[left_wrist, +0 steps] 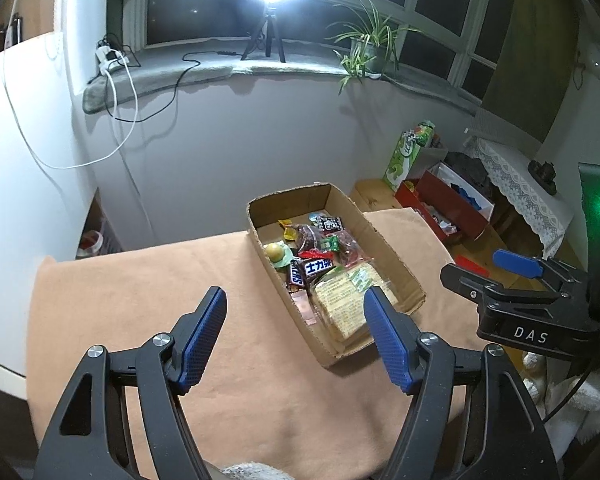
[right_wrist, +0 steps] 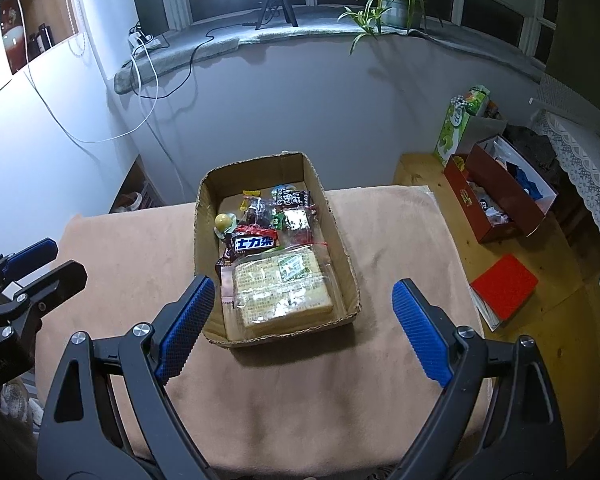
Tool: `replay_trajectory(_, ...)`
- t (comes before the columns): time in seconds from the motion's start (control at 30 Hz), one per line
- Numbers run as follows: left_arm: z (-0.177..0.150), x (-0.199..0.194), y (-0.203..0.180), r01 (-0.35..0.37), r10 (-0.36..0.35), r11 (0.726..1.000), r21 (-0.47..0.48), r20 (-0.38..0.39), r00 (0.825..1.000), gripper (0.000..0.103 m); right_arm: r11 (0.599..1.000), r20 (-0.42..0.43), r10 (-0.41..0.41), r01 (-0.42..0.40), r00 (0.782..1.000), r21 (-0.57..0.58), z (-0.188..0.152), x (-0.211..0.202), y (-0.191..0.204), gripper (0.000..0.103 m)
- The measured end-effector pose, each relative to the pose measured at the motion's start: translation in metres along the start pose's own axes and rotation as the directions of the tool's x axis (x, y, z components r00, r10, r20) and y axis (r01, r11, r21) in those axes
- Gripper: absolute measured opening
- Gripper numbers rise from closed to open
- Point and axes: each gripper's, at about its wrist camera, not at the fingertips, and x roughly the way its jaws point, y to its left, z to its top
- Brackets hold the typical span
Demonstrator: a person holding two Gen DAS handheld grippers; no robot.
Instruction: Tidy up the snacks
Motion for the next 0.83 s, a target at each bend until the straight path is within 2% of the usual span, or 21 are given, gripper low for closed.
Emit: replay_trajectory(0.83, -0.0063, -0.0045, 0.0015, -0.008, 0.008, 1.000, -0.009, -0.006, 1.000, 0.071, 1.000, -0.009, -0.006, 0.006, 1.000, -0.002, -0.0038, 0.0019, -0.0007, 0.093)
